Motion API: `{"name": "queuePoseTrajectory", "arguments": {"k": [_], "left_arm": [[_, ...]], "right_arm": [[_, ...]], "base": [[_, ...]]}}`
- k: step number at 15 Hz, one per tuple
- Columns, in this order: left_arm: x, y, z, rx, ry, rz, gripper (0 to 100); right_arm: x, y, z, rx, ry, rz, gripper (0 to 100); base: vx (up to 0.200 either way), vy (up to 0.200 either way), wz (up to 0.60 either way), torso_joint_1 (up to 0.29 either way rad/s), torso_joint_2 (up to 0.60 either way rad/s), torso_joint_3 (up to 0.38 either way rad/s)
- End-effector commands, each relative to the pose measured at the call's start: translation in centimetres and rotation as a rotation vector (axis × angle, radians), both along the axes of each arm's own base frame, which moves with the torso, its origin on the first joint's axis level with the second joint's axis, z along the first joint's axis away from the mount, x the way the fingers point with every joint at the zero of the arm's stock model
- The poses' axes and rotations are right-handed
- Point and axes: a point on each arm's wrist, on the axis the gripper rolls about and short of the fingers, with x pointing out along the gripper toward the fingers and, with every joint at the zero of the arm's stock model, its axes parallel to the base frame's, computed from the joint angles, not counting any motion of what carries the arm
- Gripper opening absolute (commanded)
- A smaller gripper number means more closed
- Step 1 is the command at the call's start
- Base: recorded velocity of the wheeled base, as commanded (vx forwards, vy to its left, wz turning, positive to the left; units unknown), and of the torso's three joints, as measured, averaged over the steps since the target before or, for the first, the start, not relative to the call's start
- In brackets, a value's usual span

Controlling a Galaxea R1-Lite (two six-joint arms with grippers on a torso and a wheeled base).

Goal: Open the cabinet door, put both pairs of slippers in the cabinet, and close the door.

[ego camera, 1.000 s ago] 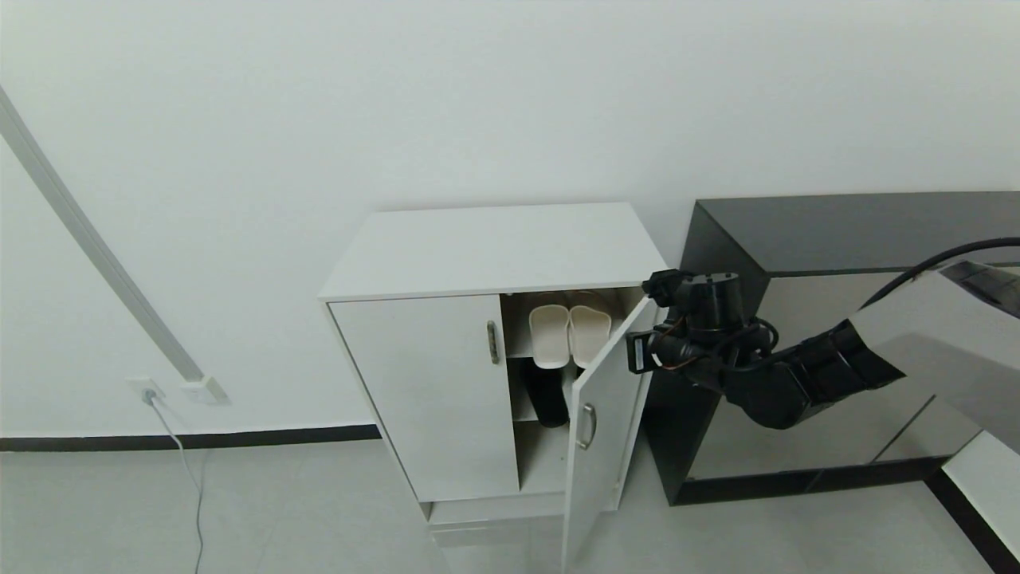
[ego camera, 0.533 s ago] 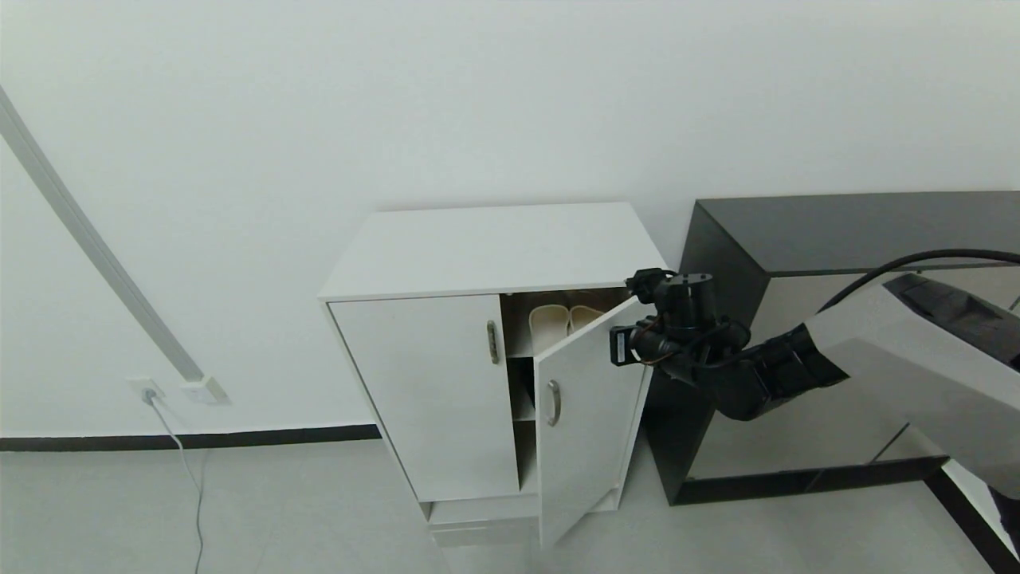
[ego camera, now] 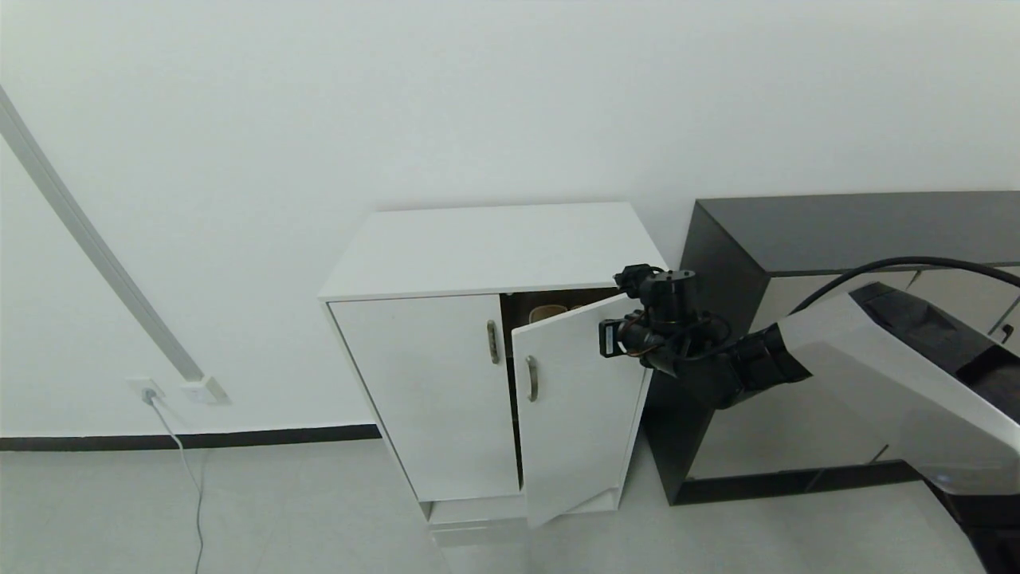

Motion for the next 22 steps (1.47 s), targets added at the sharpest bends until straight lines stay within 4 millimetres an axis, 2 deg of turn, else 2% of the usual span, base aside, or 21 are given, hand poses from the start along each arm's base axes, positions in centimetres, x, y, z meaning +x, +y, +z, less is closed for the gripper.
{"name": "queuePoseTrajectory", "arguments": {"k": [1,7,16,22], "left_arm": [[0.0,0.0,0.0,0.000,0.001,0.001,0],[0.0,0.0,0.0,0.000,0.001,0.001,0],[0.0,0.0,0.0,-0.001,0.001,0.004,0],[0.0,0.0,0.0,-0.001,0.001,0.004,0]], "right_arm": [[0.3,0.3,0.1,0.004,-0.008,0.002,0],[1.6,0.9,-0.7,0.012,-0.027,-0.007,0],[3.2,1.6,0.2,0.013,-0.050,-0.033,0],[3.6,1.7,-0.1,0.015,-0.053,-0.034,0]], "base": [[0.000,0.000,0.00,0.000,0.00,0.000],[0.000,0.000,0.00,0.000,0.00,0.000],[0.000,0.000,0.00,0.000,0.00,0.000],[0.000,0.000,0.00,0.000,0.00,0.000]]}}
